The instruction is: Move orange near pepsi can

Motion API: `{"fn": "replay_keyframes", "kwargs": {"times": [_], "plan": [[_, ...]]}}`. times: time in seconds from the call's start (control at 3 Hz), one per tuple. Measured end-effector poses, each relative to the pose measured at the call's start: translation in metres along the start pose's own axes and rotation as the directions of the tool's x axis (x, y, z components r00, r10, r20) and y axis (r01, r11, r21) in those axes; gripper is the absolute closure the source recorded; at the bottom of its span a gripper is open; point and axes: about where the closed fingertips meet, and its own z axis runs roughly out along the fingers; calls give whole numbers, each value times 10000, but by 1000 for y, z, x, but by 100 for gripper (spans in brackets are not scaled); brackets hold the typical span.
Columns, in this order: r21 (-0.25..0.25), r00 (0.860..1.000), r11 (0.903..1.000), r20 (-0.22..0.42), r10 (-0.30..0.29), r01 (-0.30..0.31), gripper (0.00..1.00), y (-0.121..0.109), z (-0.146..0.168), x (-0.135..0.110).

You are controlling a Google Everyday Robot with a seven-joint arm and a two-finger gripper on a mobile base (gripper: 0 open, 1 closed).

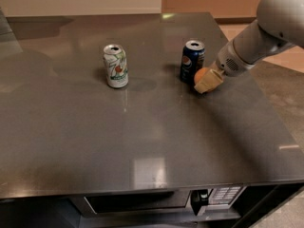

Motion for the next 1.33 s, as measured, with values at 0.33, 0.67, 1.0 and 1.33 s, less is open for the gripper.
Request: {"fn": "replay_keyframes", "kwargs": {"times": [0.33,0.67,1.0,1.33], "plan": [[-134,10000,9999,-17,41,-41,14,-4,4,1],[-274,9999,9995,26,144,-143,0,-8,3,3],[-417,9999,9990,67,159,-156,0,-10,-1,6],[-678,9996,9974,184,-216,228,0,-13,-19,10]]}}
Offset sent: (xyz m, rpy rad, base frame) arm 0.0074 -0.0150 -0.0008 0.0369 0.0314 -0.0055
